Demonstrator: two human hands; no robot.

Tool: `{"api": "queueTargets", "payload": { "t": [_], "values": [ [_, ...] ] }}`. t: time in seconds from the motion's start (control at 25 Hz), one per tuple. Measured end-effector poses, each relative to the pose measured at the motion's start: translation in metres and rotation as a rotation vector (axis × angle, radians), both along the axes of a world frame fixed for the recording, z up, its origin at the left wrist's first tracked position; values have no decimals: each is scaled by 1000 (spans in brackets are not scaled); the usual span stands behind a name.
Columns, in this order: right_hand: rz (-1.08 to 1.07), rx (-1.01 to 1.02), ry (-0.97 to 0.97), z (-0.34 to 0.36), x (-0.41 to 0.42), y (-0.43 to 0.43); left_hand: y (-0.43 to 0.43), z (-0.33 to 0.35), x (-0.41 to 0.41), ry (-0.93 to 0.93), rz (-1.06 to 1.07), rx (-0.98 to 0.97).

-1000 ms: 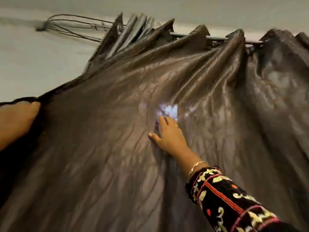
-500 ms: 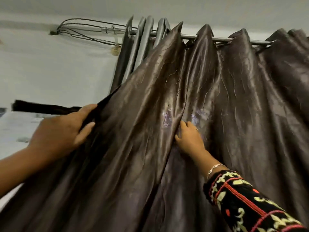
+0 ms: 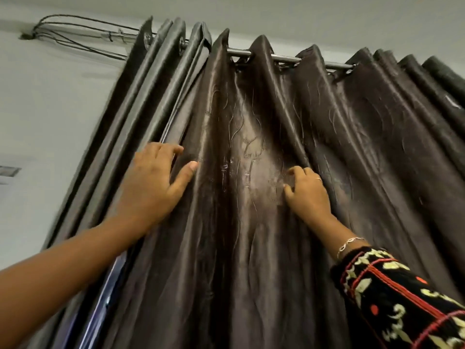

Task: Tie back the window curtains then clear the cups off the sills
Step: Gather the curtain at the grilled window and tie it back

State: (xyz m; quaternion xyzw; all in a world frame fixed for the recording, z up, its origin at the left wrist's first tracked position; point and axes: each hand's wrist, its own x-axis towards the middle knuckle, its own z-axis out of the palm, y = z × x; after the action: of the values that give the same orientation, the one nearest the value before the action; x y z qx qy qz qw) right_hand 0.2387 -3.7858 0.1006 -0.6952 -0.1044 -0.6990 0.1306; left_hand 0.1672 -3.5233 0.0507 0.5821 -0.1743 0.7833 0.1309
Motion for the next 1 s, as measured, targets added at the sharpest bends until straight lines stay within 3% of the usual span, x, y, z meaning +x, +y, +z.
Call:
{"api": "queueTargets", "payload": {
  "t": [0.12,0.32,0.52,0.68,0.88,1.0],
  "values": [
    [18,7,-60,2,-3,-13,-21,4,15,276,-205,-120],
    [115,96,-269,6,-18,-26,-51,-1,21,393,-452,-170],
    [107,143,-181,10,-23,-53,-70,3,32,431,-300,-202],
    [203,106,-58,3,-28,-37,-85,3,37,431,-308,-194],
    [76,65,323,-3,-22,25,-68,-3,49,500,-188,-204],
    [1,15,274,-5,-17,46,-42,-10,58,557,-86,-243]
  ]
}}
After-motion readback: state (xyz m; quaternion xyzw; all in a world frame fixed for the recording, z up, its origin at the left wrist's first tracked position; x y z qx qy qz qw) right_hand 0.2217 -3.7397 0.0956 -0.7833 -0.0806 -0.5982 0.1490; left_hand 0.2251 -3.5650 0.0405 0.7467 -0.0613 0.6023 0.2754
